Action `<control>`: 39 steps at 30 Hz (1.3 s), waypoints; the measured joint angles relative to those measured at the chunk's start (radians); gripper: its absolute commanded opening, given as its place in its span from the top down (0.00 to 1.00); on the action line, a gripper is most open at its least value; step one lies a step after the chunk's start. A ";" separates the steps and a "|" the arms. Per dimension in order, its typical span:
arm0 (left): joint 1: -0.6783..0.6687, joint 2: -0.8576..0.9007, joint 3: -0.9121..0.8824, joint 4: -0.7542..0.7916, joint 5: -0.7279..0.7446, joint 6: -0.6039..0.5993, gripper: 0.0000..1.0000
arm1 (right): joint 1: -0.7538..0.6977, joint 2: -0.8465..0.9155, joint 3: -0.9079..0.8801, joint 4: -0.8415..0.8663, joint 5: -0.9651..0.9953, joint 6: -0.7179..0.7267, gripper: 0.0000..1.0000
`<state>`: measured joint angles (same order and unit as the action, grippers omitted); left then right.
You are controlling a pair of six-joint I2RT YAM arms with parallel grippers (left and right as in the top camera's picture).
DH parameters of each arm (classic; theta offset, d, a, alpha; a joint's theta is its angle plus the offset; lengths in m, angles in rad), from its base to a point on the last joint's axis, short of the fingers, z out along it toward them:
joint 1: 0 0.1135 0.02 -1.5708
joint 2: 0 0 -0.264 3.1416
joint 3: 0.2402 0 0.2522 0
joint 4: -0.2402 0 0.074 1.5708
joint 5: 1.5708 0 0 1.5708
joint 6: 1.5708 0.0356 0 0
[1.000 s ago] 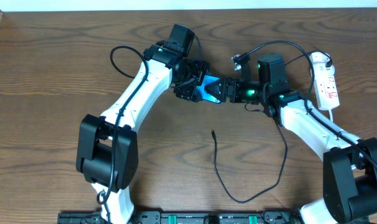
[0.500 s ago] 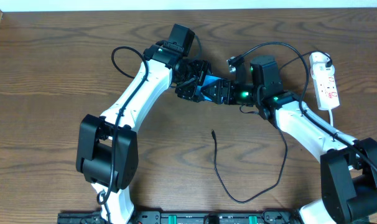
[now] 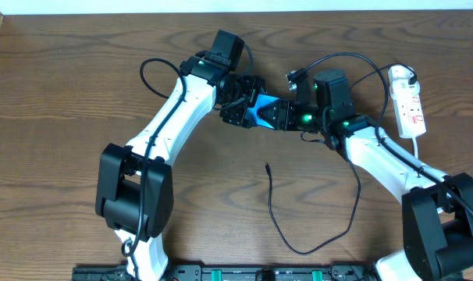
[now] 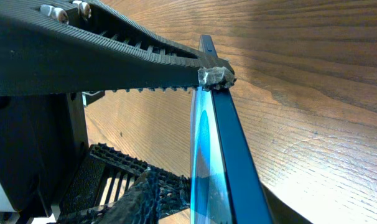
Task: Plug charger to phone and switch on socket
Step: 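Grasp the phone's side edge with the right gripper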
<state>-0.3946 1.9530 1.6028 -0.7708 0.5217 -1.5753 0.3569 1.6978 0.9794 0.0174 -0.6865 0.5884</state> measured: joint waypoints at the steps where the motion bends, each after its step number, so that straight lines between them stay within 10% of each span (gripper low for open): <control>1: 0.000 0.000 0.000 0.000 0.000 0.000 0.92 | 0.000 0.000 0.000 0.000 0.000 0.001 0.72; 22: -0.010 0.000 0.001 0.013 0.004 -0.009 0.90 | 0.000 0.003 -0.001 -0.020 0.032 0.003 0.99; 23: -0.009 -0.001 0.003 0.021 0.003 -0.011 0.48 | 0.002 0.005 -0.005 -0.029 0.027 0.000 0.99; 25: -0.006 -0.003 0.007 0.027 0.000 -0.007 0.12 | 0.005 0.010 -0.008 -0.031 0.025 0.000 0.99; 39: 0.014 -0.005 0.008 0.066 0.013 0.013 0.09 | -0.182 0.011 -0.006 0.014 0.045 0.117 0.99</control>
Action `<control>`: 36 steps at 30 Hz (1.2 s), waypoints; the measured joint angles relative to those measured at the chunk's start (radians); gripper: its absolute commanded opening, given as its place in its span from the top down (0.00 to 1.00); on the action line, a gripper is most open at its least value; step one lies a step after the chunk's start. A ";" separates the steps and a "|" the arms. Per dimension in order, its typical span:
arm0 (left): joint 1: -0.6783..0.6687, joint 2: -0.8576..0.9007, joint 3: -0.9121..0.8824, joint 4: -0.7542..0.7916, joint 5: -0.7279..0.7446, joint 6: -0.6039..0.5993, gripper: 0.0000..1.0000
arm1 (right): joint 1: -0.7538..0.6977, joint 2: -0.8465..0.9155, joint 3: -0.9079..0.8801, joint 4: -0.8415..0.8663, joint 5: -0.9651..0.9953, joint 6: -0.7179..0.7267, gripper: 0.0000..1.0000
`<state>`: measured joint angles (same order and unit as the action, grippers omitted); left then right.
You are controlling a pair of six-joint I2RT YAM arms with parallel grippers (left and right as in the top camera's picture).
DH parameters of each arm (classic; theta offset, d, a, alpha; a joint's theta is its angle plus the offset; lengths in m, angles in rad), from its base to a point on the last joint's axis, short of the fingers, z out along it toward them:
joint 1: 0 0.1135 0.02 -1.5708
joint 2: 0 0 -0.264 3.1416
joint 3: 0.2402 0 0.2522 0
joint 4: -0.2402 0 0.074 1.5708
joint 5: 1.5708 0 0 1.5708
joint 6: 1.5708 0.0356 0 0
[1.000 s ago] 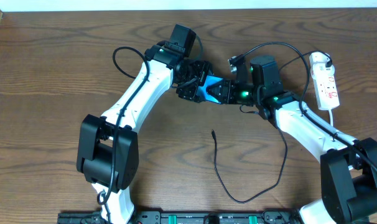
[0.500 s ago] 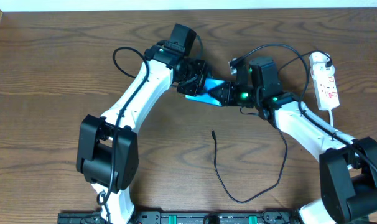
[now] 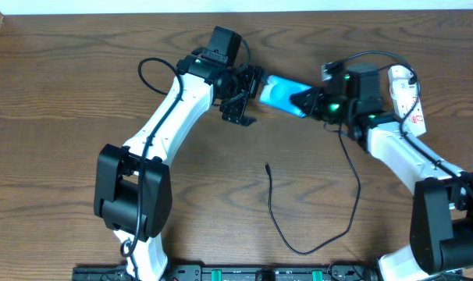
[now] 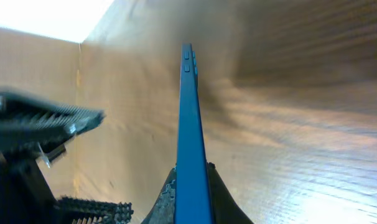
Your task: Plug charger to phone and switch on socket
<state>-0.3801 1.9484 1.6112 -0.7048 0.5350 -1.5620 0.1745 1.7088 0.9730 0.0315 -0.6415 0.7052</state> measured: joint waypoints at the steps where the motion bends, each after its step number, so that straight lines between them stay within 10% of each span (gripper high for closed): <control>1: 0.003 -0.003 0.000 0.027 -0.007 0.006 0.09 | -0.018 0.000 0.000 0.014 0.003 0.042 0.99; 17: 0.003 -0.062 0.000 0.316 -0.082 0.067 0.07 | -0.049 0.000 0.000 0.309 -0.051 0.924 0.99; 36: 0.003 -0.062 0.000 0.399 -0.137 0.071 0.09 | -0.010 0.000 0.000 0.584 -0.166 1.298 0.99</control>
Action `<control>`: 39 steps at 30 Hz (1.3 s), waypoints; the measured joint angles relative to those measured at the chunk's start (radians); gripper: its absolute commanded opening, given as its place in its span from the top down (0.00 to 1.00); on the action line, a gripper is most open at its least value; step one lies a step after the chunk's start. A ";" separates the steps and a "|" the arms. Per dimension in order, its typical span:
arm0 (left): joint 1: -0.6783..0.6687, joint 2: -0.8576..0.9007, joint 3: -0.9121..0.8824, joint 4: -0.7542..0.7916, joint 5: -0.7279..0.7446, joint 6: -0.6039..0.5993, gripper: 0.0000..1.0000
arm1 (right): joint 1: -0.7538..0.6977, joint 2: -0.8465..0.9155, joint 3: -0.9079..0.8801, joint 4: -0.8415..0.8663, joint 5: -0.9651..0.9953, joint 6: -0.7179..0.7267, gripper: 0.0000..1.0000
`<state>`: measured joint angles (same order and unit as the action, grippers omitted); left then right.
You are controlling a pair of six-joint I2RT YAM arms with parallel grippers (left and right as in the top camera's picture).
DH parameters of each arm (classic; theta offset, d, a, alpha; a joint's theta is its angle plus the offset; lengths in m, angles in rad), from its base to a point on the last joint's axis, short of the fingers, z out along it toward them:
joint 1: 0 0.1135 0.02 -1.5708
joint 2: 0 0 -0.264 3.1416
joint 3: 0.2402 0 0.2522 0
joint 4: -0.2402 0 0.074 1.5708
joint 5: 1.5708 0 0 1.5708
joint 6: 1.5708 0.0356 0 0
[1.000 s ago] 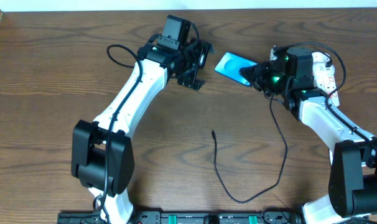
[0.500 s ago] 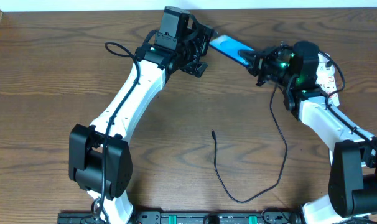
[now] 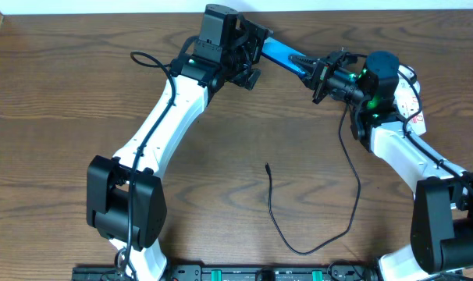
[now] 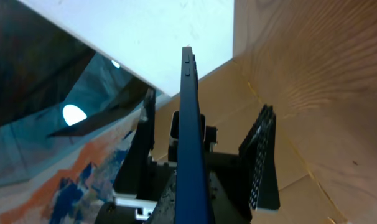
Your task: Plug charger to phone and switch on socket
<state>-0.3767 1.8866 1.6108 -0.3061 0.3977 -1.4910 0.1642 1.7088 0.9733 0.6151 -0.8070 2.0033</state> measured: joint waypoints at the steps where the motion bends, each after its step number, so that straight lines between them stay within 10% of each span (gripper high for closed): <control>1: 0.000 0.000 0.000 0.000 -0.006 0.000 0.09 | 0.002 0.000 0.000 0.009 -0.004 0.009 0.99; 6: 0.000 0.000 0.000 0.001 -0.031 0.000 0.14 | 0.018 0.000 0.000 0.029 -0.025 0.031 0.99; 23: 0.000 0.000 0.000 0.011 -0.064 0.004 0.85 | 0.036 0.000 0.000 0.030 -0.055 0.035 0.98; 30: 0.000 0.000 0.000 0.021 -0.064 0.003 0.93 | 0.035 0.000 0.000 0.027 -0.051 0.099 0.99; 33: 0.000 0.000 0.000 0.019 -0.064 0.002 0.92 | 0.035 0.000 0.000 0.029 -0.053 0.099 0.83; 36: 0.000 0.000 0.000 0.010 -0.068 0.003 0.92 | 0.035 0.000 0.000 0.035 -0.059 0.061 0.41; 39: 0.000 0.000 0.000 0.011 -0.079 0.003 0.93 | 0.035 0.000 0.002 0.039 -0.063 0.040 0.20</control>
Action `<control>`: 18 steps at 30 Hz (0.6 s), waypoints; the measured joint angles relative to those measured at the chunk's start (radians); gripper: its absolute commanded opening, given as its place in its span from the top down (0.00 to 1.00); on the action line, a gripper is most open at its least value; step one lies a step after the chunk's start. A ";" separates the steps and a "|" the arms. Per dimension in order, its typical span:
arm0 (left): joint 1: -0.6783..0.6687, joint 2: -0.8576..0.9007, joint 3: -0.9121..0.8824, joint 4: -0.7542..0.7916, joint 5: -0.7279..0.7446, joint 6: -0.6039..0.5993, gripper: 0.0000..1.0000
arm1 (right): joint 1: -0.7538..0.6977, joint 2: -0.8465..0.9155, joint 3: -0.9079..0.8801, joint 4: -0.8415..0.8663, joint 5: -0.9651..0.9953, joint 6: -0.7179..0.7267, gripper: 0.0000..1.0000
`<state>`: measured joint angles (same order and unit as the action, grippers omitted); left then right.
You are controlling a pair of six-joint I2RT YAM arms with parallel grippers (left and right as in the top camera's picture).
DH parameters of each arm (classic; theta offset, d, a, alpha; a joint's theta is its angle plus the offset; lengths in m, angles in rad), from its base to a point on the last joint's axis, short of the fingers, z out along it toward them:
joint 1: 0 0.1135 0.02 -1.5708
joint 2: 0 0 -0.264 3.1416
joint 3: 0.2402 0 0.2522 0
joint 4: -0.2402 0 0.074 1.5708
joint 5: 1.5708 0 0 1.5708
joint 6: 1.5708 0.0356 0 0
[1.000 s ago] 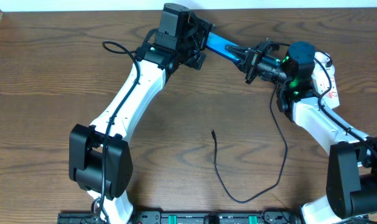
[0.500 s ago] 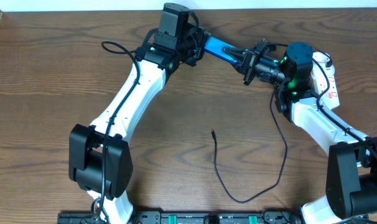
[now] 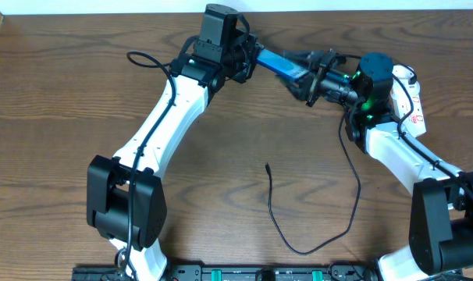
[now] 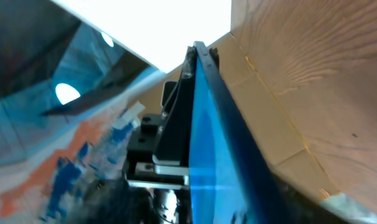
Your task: Plug charger to phone and switch on socket
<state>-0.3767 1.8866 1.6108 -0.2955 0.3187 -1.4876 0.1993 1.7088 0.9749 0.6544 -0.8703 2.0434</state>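
Note:
The blue phone point(image 3: 277, 62) hangs in the air over the far edge of the table, between the two arms. My right gripper point(image 3: 307, 75) is shut on its near end; the right wrist view shows the phone point(image 4: 204, 143) tilted, its bright face showing. My left gripper point(image 3: 248, 61) is at the phone's far end, with one dark finger point(image 4: 176, 112) flat against the phone's face, so it looks shut on it. The black charger cable point(image 3: 299, 250) lies loose on the table, its plug tip point(image 3: 267, 165) free at mid-table. The white socket strip point(image 3: 412, 97) lies at the far right.
The cable loops from mid-table towards the front edge and back up beside the right arm towards the socket strip. A light wall runs just behind the table's far edge point(image 3: 104, 13), close to both grippers.
The left gripper's fingers stood apart on either side of the phone; now one lies against it. The phone, edge-on before, has turned to show its face and sits slightly lower.
At first both grippers held the phone low over the table's far middle. Then the left gripper had let go and the right held the phone alone, further right. Then the phone was raised at the far edge between the open left fingers, which now close on it.

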 measured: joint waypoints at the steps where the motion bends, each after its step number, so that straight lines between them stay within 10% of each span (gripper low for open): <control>1: 0.001 0.000 0.000 0.001 -0.005 0.000 0.92 | 0.000 0.000 0.000 0.000 -0.002 -0.012 0.12; 11: 0.141 0.000 0.000 0.004 0.123 0.011 0.93 | -0.030 0.000 0.002 -0.021 -0.020 -0.350 0.01; 18: 0.327 0.000 0.000 -0.022 0.462 0.247 0.93 | -0.064 0.000 0.006 -0.132 -0.052 -0.653 0.01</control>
<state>-0.0502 1.8866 1.6108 -0.3172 0.7811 -1.2407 0.1356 1.7084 0.9810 0.5224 -0.9222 1.3907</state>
